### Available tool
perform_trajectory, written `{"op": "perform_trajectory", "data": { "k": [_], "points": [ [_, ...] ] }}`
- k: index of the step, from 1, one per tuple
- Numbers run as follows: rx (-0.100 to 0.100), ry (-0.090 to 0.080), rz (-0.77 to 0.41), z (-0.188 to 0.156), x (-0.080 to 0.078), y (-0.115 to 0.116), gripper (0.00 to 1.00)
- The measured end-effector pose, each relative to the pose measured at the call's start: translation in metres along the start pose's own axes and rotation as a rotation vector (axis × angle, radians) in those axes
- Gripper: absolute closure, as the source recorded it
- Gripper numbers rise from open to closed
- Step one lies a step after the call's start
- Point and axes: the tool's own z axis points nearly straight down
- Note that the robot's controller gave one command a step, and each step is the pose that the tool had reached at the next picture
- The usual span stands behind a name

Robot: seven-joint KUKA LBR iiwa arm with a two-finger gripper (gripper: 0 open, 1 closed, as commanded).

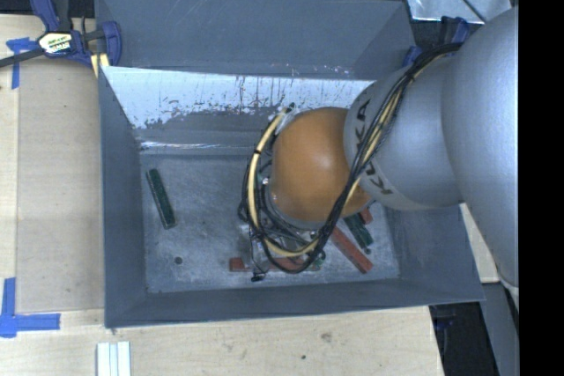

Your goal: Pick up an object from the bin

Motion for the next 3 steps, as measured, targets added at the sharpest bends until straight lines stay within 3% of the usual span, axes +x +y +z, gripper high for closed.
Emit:
{"op": "perform_trajectory", "data": {
  "k": [1, 2, 3],
  "points": [
    [0.0, 0.0, 0.001, 0.0, 0.0, 0.0, 0.0],
    [0.001, -0.003, 0.007, 0.019, -0.015, -0.034, 0.0],
    [0.0, -0.005, 0.006, 0.017, -0.016, -0.032, 1.0]
  ]
}}
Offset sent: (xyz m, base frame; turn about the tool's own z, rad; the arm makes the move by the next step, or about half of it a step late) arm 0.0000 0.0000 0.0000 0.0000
